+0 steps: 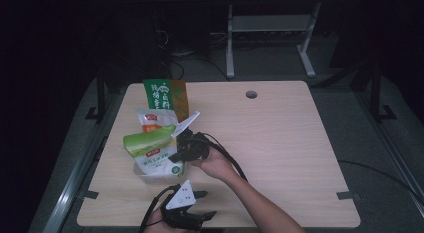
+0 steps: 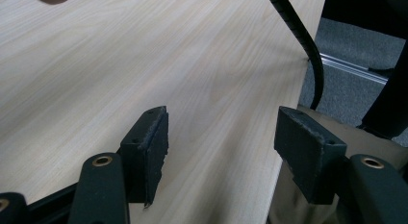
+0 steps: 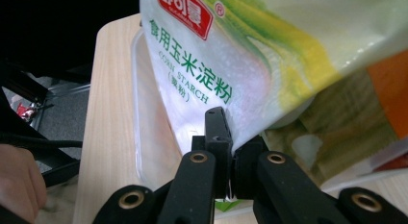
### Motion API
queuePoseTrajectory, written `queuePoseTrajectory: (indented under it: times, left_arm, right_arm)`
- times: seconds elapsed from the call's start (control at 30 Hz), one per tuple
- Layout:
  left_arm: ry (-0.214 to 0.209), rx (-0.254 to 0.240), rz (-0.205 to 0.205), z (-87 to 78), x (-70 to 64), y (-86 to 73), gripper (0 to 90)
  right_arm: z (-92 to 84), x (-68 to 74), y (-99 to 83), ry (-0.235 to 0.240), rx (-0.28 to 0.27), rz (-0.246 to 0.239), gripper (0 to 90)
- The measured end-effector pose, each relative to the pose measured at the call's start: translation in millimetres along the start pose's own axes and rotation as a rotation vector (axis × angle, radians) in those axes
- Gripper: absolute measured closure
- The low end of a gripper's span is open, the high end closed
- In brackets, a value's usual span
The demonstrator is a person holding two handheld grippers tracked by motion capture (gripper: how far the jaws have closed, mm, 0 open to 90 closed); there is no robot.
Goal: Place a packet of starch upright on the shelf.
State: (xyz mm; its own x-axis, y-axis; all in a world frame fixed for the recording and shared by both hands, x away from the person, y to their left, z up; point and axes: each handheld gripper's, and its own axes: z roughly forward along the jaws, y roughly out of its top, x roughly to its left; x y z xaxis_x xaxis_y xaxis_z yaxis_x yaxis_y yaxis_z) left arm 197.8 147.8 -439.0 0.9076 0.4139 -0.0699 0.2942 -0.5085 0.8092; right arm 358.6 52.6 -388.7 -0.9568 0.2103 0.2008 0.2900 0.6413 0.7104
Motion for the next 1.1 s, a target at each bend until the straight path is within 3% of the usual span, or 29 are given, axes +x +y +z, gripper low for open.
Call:
queuePoseTrajectory:
  times: [0.13,0.33,0.6,0.93,1.1]
  left_arm:
    - [0.003,0.001,-0.003,0.9,1.5,0.8,36.1]
    - [0.016,-0.001,-0.013,-0.1,4.7,0.8,34.9]
    - [0.039,-0.001,-0.023,-0.8,10.2,2.5,32.2]
    - [0.049,0.004,-0.019,-1.4,16.0,4.5,30.5]
    - [0.048,0.009,-0.024,0.1,17.3,4.1,30.0]
  right_arm:
    - [-2.4,-0.2,-1.3,-0.003,0.001,0.006,86.0]
    - [-10.6,-3.0,-4.2,0.026,-0.035,0.037,67.5]
    - [-32.5,-7.3,-14.8,0.040,-0.052,0.052,56.8]
    - [-68.2,-25.8,-41.1,-0.012,-0.073,0.149,46.1]
    - [-84.0,-33.0,-53.9,-0.046,-0.072,0.173,44.5]
